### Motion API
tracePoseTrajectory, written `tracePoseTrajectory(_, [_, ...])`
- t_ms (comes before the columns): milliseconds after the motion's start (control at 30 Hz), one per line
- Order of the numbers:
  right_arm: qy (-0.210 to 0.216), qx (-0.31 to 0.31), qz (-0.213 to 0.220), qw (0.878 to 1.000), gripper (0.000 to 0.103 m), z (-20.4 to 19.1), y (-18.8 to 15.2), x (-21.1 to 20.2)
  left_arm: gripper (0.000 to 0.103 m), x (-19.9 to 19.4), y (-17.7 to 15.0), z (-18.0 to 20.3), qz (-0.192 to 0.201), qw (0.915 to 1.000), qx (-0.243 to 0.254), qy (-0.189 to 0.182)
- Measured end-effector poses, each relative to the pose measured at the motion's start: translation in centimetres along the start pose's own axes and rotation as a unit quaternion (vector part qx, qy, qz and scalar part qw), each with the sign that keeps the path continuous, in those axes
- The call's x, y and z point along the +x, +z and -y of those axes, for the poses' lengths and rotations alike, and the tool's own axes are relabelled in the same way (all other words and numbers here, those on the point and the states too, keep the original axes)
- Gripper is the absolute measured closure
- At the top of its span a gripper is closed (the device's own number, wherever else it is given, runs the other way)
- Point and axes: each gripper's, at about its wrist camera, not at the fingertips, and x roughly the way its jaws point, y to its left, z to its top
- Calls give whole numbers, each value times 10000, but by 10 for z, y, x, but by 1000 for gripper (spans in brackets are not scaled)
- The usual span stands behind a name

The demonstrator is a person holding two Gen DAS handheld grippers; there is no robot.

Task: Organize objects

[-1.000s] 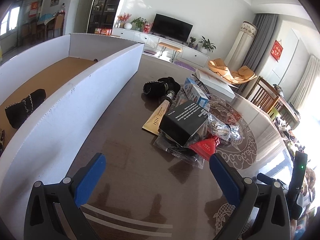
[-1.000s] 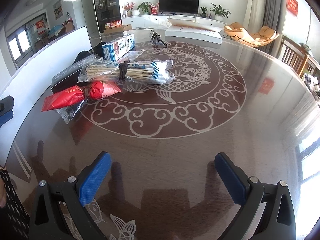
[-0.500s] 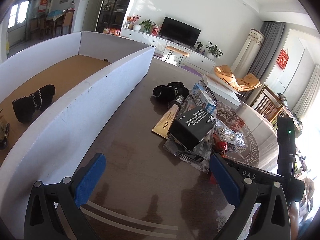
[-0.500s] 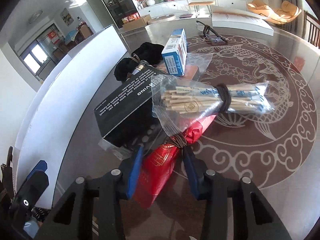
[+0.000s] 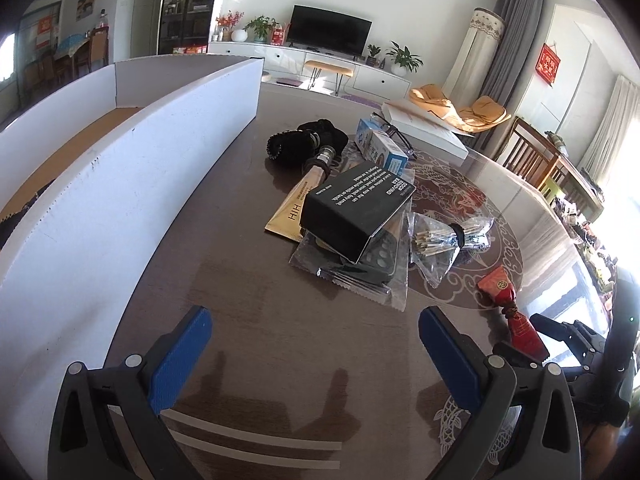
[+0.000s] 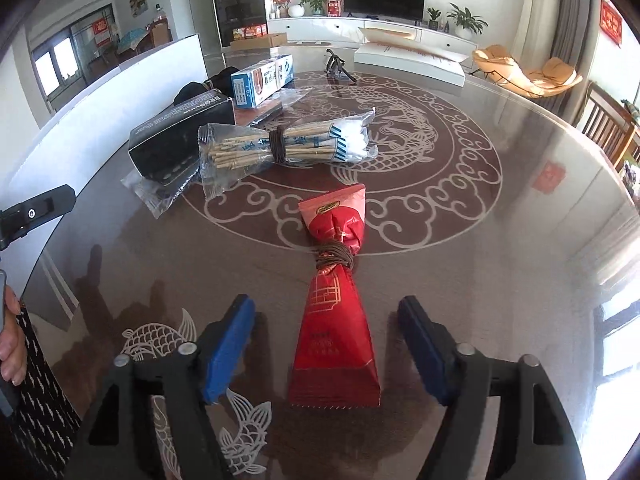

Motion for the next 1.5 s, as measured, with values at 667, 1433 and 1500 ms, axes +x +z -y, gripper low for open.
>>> tracePoseTrajectory(667, [82,-159,72,9998,0,-11,15,27,0,10,-3,0,-297,9995,-22,-112])
tracePoseTrajectory(1433, [79,-156,73,9998,0,-11,15,27,0,12,-3,3,-348,9994,41,-65])
tracePoseTrajectory(1500, [79,-156,74,9998,0,-11,15,28,0,12,-3,3,-350,9994,41,-65])
